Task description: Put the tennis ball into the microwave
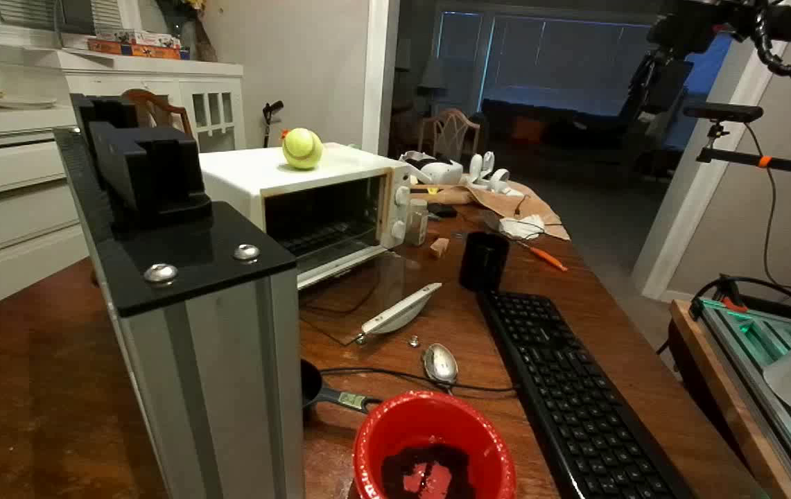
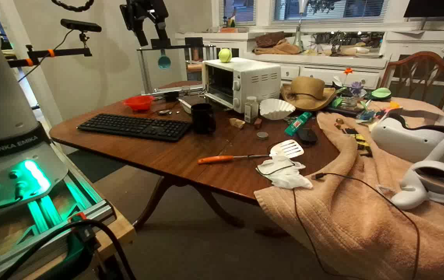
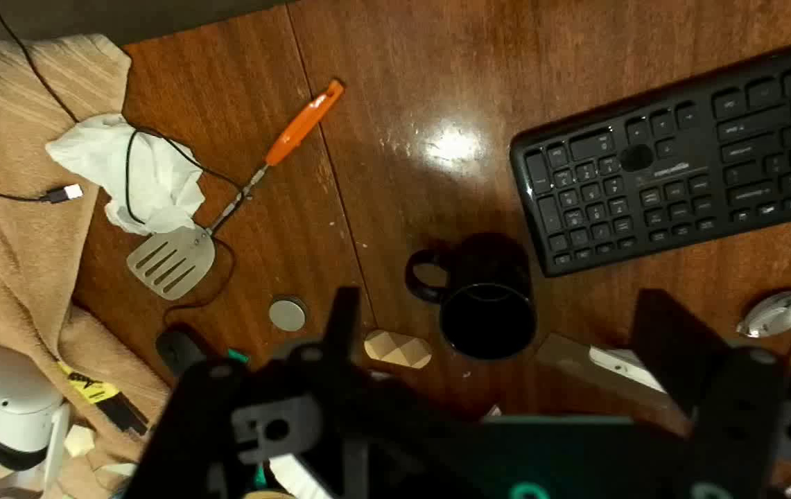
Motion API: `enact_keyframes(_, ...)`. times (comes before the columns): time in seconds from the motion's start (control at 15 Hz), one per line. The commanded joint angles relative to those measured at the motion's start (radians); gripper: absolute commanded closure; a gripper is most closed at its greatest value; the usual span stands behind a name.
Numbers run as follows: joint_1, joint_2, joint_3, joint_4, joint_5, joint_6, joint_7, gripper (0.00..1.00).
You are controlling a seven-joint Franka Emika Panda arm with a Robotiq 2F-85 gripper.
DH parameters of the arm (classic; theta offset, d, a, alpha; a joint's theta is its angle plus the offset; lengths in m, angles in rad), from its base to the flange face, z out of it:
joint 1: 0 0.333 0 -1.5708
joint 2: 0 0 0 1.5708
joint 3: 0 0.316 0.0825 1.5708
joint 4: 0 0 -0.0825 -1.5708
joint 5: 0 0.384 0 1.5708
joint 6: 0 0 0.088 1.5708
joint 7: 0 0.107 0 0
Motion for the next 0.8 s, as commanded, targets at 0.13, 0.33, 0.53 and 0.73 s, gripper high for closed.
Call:
enact_keyframes(0.13, 0.006, 0.003, -0.005, -0.002, -0.004, -0.005, 0.004, 0.0)
enact_keyframes(0.33, 0.006, 0.004, -0.005, -0.002, -0.004, -0.005, 0.004, 0.0)
enact_keyframes(0.53, 0.006, 0.004, -0.005, -0.002, -0.004, -0.005, 0.004, 0.0)
enact_keyframes(0.73, 0.052, 0.082, 0.03, 0.013, 0.039, 0.09, 0.062, 0.0)
